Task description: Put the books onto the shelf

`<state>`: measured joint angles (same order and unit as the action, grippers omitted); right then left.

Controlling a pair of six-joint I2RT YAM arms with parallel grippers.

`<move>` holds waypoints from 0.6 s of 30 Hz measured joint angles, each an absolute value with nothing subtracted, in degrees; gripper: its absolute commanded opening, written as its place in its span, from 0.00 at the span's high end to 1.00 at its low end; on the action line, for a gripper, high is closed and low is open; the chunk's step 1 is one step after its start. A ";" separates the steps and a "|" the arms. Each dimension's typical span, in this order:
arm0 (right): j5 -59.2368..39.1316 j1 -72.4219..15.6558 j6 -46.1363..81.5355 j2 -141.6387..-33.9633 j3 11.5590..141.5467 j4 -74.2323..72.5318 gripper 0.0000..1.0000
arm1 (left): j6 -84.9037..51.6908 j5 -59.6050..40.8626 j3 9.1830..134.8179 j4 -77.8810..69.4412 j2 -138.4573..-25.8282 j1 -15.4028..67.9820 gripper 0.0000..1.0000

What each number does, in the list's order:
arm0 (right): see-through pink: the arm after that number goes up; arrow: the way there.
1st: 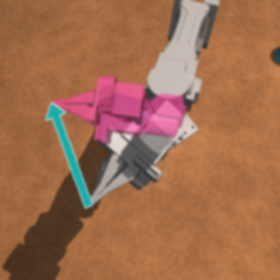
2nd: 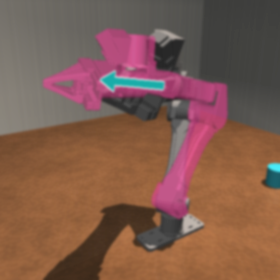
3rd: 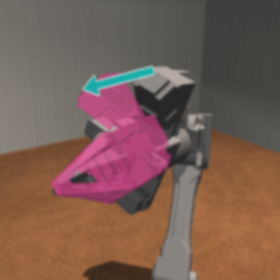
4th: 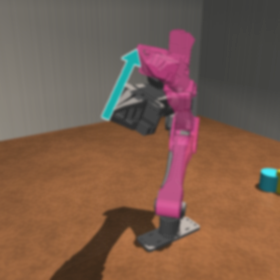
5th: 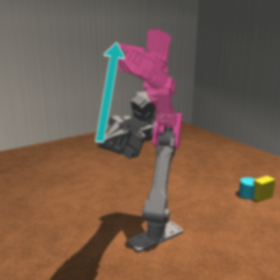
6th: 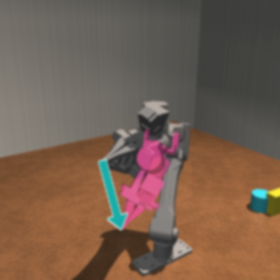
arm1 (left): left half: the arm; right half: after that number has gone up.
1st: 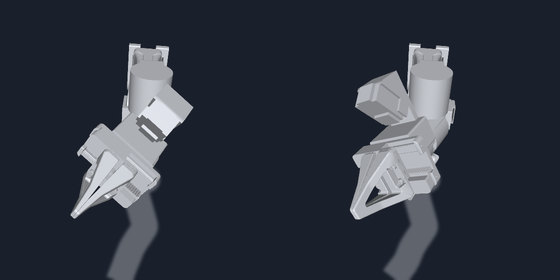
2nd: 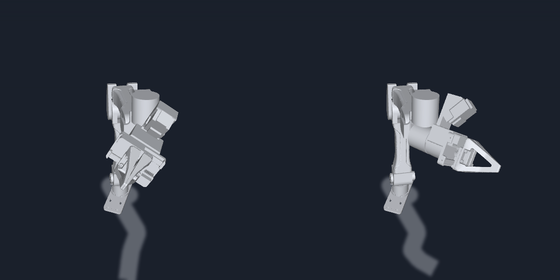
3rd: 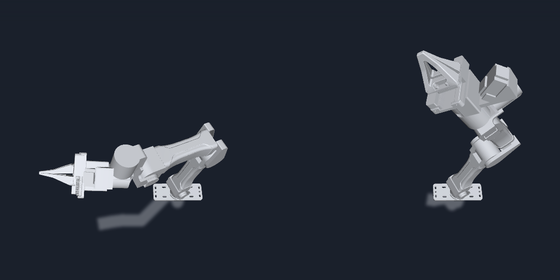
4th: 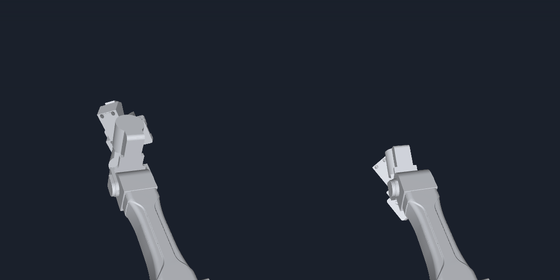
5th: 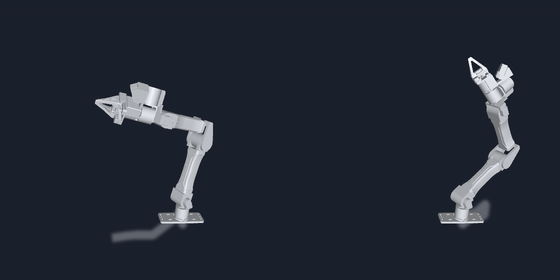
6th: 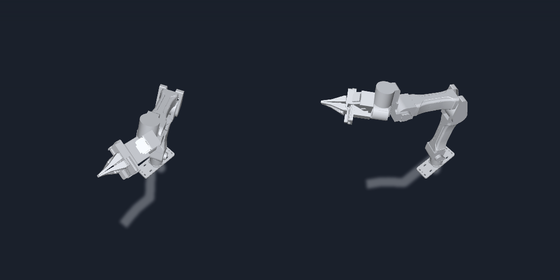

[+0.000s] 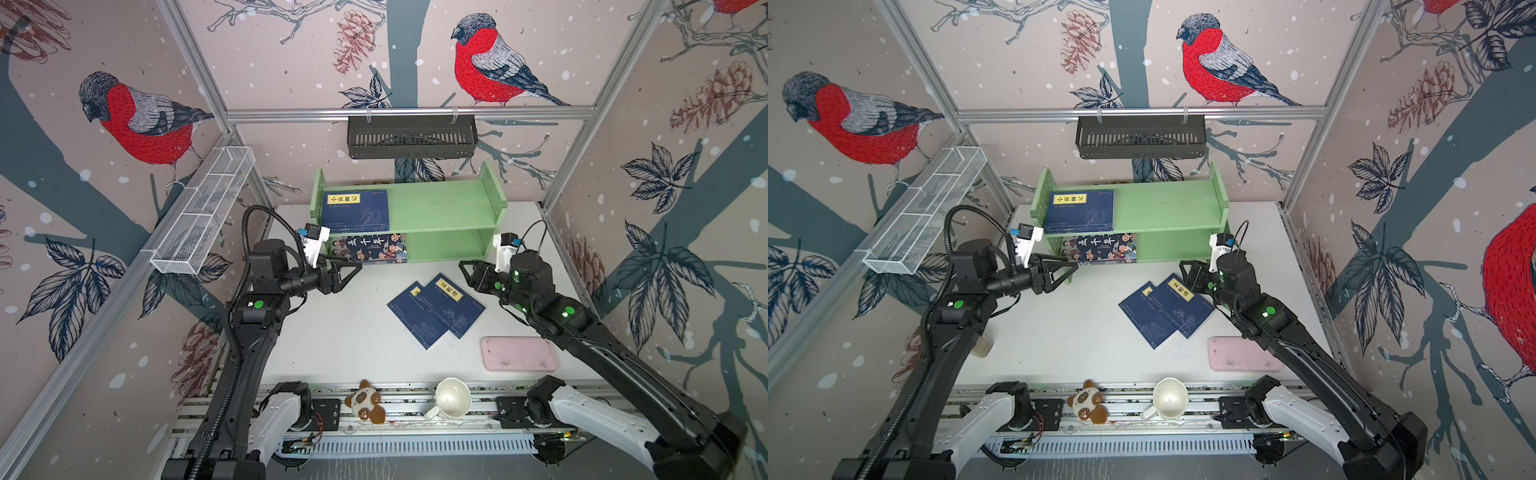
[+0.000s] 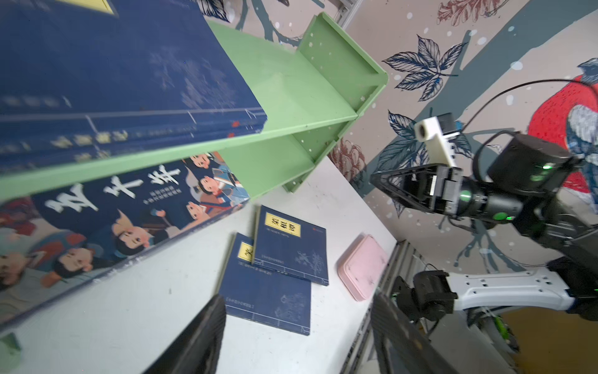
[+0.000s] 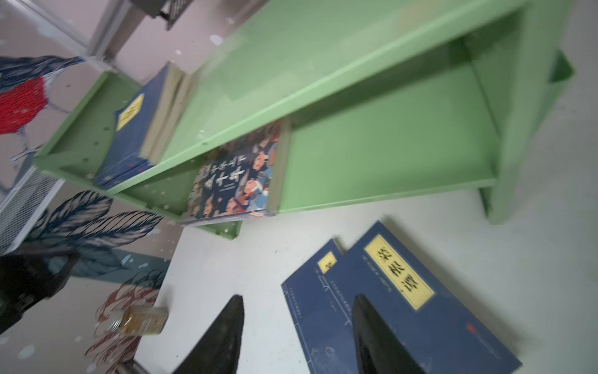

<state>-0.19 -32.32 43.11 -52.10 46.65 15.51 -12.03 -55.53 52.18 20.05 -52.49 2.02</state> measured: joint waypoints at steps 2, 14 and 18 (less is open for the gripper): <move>-0.12 -29.36 44.75 -51.88 43.59 15.46 0.39 | -12.19 -55.68 50.70 19.90 -51.51 2.90 0.28; -8.64 -13.08 45.47 -59.07 32.60 10.90 0.38 | -16.99 -50.30 42.41 15.77 -48.95 4.95 0.21; -10.37 -11.07 43.27 -62.13 32.56 9.72 0.38 | -20.84 -50.39 38.50 12.47 -47.62 5.21 0.21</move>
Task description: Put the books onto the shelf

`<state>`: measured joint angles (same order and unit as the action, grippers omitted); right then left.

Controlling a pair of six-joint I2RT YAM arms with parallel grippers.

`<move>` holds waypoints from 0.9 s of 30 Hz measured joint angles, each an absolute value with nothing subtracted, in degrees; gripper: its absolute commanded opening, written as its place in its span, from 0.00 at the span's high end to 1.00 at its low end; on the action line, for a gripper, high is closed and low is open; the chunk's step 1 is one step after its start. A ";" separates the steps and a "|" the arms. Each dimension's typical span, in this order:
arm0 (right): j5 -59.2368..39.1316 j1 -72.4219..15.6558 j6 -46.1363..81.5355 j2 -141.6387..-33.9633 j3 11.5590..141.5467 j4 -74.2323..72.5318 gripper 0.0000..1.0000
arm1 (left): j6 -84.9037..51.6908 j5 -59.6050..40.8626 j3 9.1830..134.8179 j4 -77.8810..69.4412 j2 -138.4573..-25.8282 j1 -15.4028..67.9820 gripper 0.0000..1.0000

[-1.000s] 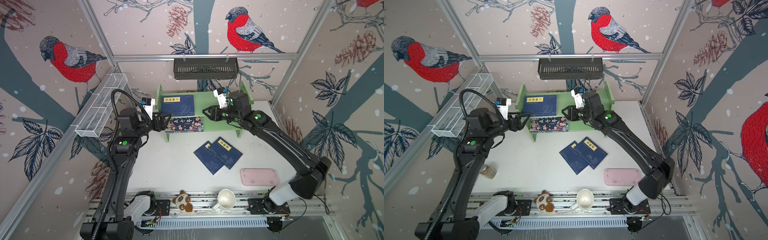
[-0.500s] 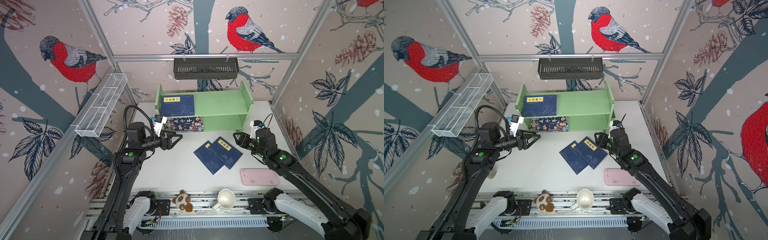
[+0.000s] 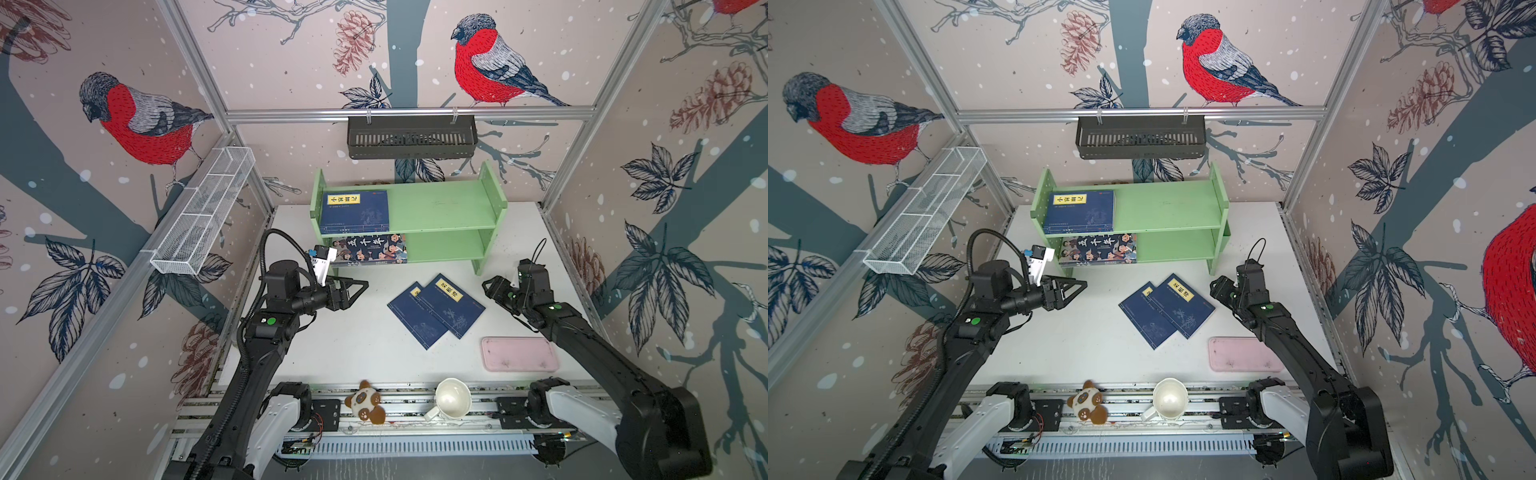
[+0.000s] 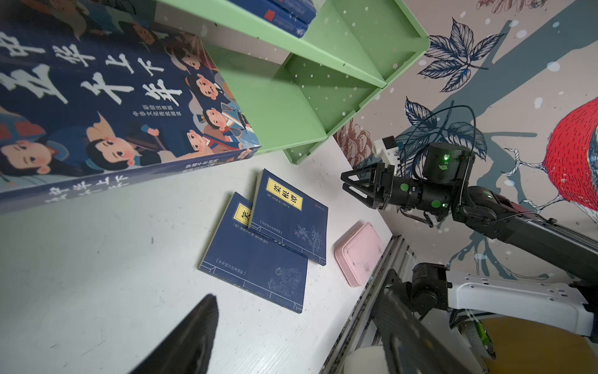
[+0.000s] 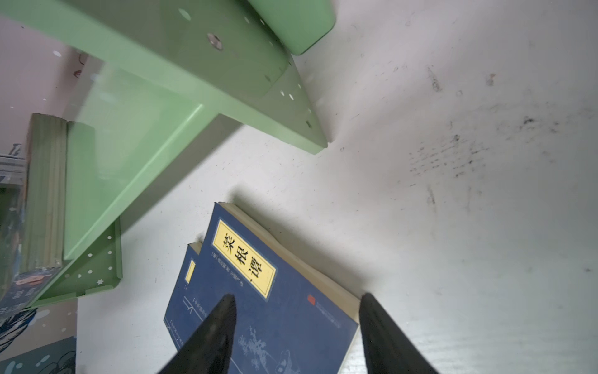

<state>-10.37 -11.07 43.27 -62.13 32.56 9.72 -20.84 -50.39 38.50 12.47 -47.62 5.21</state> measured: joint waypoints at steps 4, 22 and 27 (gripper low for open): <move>-11.49 -10.68 41.41 -65.43 32.32 8.10 0.38 | -22.52 -50.65 36.53 10.39 -45.17 5.21 0.21; -15.46 -11.14 34.28 -79.15 32.73 2.00 0.43 | -25.19 -51.55 30.52 3.81 -44.29 6.92 0.21; -16.23 -13.89 32.40 -80.68 34.20 2.04 0.43 | -25.54 -51.70 29.36 1.93 -45.06 7.68 0.21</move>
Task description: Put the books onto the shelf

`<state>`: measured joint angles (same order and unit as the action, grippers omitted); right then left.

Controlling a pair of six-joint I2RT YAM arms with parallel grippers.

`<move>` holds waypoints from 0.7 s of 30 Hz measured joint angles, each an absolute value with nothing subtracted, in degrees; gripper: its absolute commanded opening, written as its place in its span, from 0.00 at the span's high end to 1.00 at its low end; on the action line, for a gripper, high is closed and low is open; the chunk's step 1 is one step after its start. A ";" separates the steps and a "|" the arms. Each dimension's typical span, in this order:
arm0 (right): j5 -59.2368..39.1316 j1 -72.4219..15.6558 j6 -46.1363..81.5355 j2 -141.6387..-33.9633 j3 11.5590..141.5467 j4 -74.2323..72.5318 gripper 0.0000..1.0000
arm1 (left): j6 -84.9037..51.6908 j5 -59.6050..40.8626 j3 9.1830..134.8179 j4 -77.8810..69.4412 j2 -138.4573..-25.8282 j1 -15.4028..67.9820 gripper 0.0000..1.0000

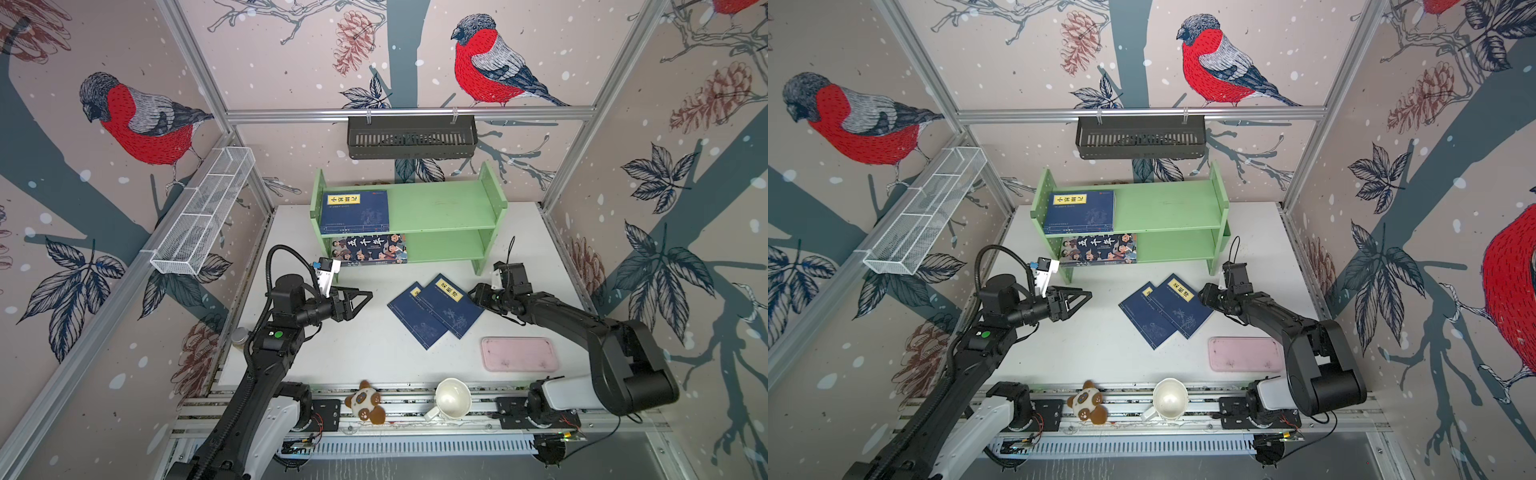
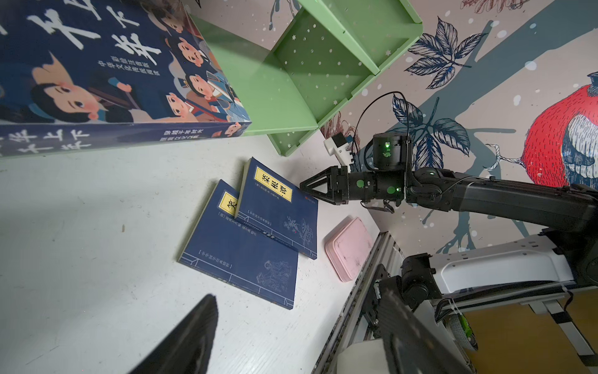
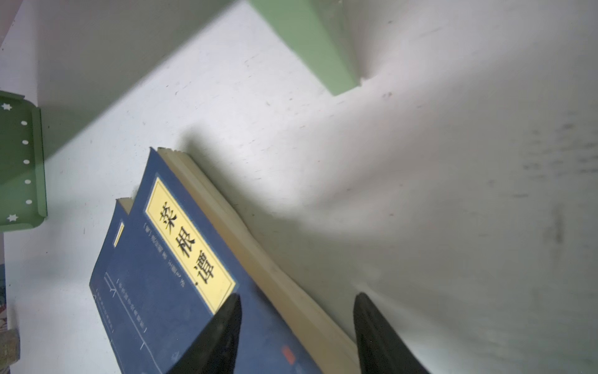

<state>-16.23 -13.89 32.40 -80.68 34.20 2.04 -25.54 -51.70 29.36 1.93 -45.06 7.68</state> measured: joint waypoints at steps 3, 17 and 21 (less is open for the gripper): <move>-16.19 -16.47 31.38 -81.43 34.92 2.07 0.43 | -25.61 -52.10 29.34 0.89 -45.87 8.40 0.22; -12.93 -25.78 33.36 -75.70 32.62 2.72 0.41 | -25.06 -48.40 26.22 -1.21 -46.50 11.92 0.23; -11.22 -25.45 36.21 -73.84 30.26 1.21 0.41 | -25.08 -47.29 25.52 -3.40 -47.37 14.37 0.23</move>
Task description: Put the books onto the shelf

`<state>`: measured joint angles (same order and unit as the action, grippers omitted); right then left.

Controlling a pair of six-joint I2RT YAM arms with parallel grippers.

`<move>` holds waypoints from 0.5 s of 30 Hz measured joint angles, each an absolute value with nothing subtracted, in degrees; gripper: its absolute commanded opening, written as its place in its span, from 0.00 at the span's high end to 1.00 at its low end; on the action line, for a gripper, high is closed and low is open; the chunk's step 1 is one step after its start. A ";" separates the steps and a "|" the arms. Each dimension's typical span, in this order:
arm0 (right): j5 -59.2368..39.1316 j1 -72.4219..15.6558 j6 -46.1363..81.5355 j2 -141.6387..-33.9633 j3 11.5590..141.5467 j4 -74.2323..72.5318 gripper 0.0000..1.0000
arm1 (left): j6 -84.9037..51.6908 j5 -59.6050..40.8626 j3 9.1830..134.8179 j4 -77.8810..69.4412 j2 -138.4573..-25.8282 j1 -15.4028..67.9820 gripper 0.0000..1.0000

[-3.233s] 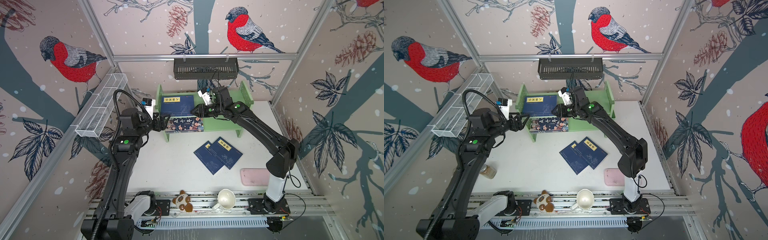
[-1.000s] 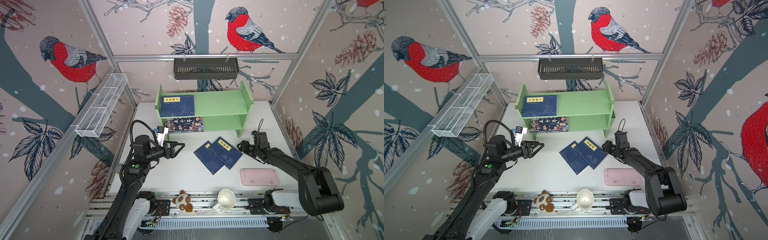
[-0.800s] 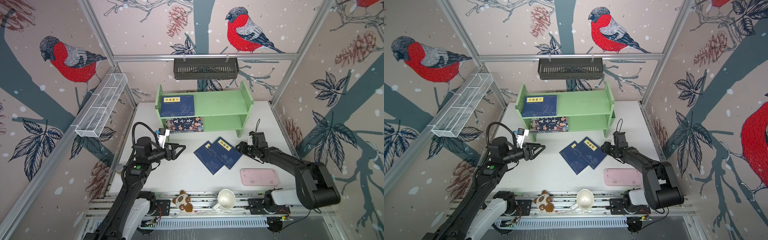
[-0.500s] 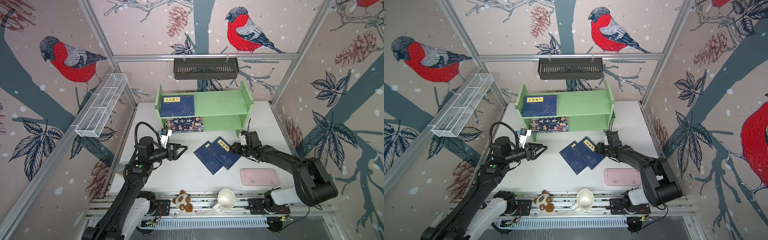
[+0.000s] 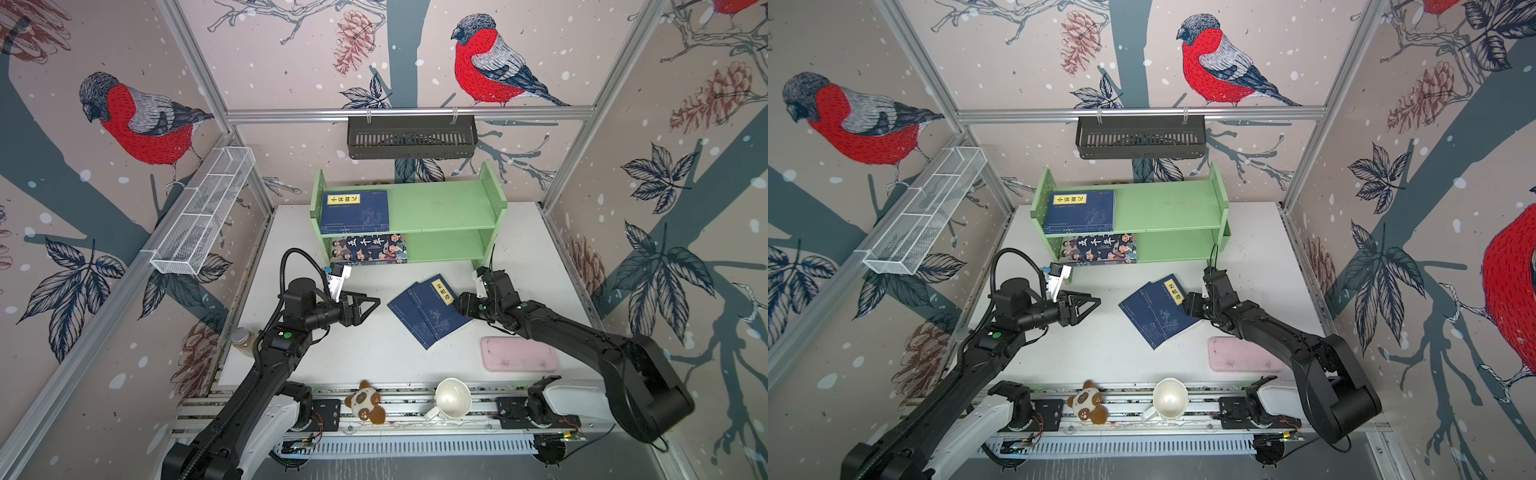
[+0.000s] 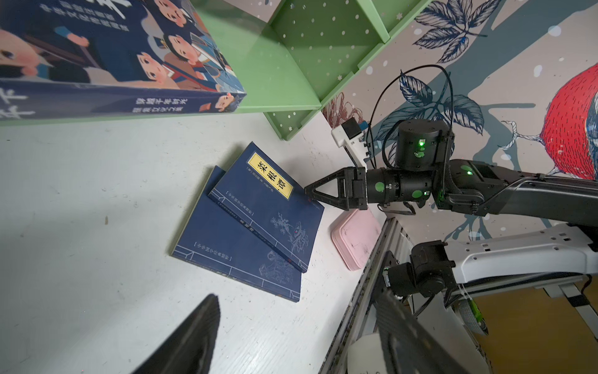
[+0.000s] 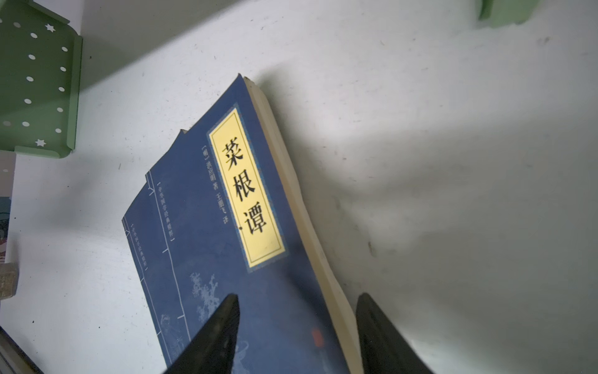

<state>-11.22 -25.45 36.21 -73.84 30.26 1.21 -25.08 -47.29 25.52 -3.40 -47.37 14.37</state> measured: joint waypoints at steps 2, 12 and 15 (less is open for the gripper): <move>-10.50 -25.43 36.34 -74.35 29.61 0.08 0.41 | -25.08 -46.39 25.34 -3.99 -47.94 15.55 0.23; -12.80 -26.22 37.76 -76.14 27.00 -4.27 0.49 | -25.02 -42.70 25.32 -5.43 -50.87 19.42 0.24; -14.09 -27.03 37.69 -75.99 26.87 -4.75 0.55 | -25.10 -41.63 26.30 -5.43 -53.36 20.29 0.26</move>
